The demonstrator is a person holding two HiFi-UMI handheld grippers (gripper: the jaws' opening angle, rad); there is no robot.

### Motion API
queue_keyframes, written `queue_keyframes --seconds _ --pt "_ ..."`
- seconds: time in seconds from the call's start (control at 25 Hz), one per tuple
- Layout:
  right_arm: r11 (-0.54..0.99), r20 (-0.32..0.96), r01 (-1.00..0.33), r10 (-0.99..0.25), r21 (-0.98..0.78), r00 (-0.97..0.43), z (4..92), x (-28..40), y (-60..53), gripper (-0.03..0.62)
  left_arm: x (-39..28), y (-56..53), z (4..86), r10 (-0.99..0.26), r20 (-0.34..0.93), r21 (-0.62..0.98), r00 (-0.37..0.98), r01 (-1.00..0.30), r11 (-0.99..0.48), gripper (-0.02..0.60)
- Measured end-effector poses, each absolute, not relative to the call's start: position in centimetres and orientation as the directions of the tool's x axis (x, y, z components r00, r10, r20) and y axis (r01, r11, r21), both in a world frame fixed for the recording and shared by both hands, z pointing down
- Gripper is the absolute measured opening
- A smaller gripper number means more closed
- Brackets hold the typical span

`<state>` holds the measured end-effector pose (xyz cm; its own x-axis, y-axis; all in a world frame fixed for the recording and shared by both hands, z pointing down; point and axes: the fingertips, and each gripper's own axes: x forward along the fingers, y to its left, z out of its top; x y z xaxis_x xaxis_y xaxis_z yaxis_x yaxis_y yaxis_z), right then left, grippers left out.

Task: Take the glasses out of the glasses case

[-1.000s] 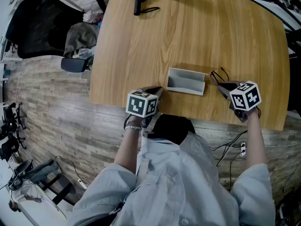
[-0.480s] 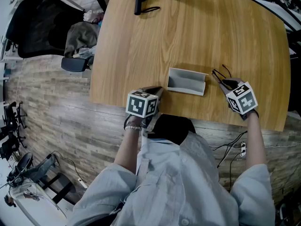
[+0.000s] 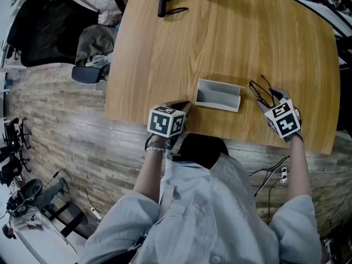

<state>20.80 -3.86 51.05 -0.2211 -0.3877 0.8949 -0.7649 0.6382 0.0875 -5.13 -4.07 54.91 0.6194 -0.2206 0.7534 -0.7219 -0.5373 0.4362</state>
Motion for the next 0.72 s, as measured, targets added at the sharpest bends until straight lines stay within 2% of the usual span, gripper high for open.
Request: queue_keyframes --seconds 0.2,0.52,0.56,0.68,0.72 --pt "0.599 0.9 -0.796 -0.39 0.089 -0.193 51.62 21.78 -3.93 0.244 -5.11 -4.07 54.8 -0.222 0.753 0.436 0.619 -0.723 -0.536 0.005" --pt "0.598 0.903 -0.799 -0.371 0.054 -0.217 51.89 21.46 -4.05 0.238 -5.17 -4.16 54.92 -0.224 0.754 0.435 0.618 -0.725 -0.535 0.005" --pt "0.606 0.904 -0.794 -0.366 0.051 -0.221 51.9 21.32 -3.98 0.227 -5.16 -4.18 54.93 -0.224 0.754 0.435 0.617 -0.725 -0.534 0.005" --pt "0.627 0.904 -0.776 -0.366 0.065 -0.22 51.84 21.01 -3.88 0.123 -5.19 -4.16 54.9 -0.225 0.754 0.435 0.617 -0.726 -0.533 0.005" --pt "0.632 0.904 -0.772 -0.368 0.07 -0.219 51.8 20.97 -3.88 0.11 -5.2 -4.16 54.88 -0.225 0.754 0.435 0.617 -0.726 -0.533 0.005"
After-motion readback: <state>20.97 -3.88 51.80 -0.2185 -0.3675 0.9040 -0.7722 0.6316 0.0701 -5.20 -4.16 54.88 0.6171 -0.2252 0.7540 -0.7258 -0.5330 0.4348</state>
